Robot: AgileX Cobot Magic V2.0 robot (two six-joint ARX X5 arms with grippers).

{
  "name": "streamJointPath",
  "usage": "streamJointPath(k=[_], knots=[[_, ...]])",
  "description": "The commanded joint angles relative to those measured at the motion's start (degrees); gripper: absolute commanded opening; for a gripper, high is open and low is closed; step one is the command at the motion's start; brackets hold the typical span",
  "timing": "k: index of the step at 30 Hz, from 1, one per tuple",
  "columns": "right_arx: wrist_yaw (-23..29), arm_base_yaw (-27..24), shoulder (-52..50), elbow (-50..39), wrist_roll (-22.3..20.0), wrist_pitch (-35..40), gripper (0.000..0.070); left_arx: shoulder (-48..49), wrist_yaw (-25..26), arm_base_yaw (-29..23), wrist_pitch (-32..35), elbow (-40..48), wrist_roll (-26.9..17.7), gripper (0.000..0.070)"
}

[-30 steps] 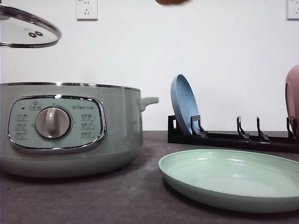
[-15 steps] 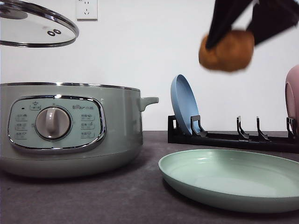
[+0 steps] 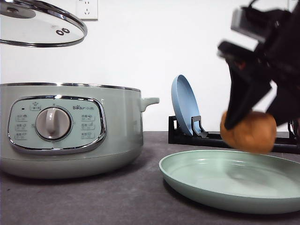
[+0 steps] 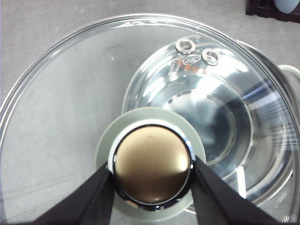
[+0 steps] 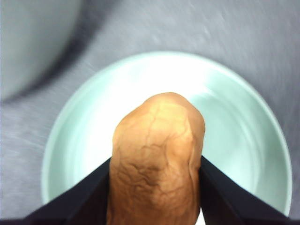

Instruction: Transfer potato from steamer to green plate

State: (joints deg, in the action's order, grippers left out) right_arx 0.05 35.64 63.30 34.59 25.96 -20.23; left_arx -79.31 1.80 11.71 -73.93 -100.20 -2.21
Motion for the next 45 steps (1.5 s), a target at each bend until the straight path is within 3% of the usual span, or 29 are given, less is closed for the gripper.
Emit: streamJointPath(k=[1, 9, 11, 15, 26, 33, 45], knots=[[0.4, 0.5, 1.3, -0.4, 2.1, 1.5, 0.0183, 0.3, 0.3, 0.5, 2.0, -1.7, 0.1, 0.0000], [0.2, 0.5, 7.4, -0.9, 2.5, 4.3, 0.0185, 0.3, 0.5, 2.0, 1.9, -1.7, 0.1, 0.0000], [0.1, 0.5, 8.7, -0.9, 2.5, 4.4, 0.0228, 0.3, 1.0, 2.4, 1.9, -1.7, 0.1, 0.0000], [-0.1, 0.5, 10.0, -0.9, 2.5, 4.4, 0.0381, 0.3, 1.7, 3.1, 1.9, -1.7, 0.1, 0.0000], [0.0, 0.3, 7.6, -0.3, 2.1, 4.3, 0.0588, 0.2, 1.9, 5.8, 2.5, -1.7, 0.1, 0.0000], [0.8, -0.7, 1.5, 4.1, -0.1, 1.7, 0.0589, -2.0, 1.9, 9.1, 3.3, -1.7, 0.1, 0.0000], [6.4, -1.0, -6.7, 16.3, -8.4, -6.8, 0.0589, -9.6, 1.8, 11.7, 6.0, -1.7, 0.0, 0.0000]])
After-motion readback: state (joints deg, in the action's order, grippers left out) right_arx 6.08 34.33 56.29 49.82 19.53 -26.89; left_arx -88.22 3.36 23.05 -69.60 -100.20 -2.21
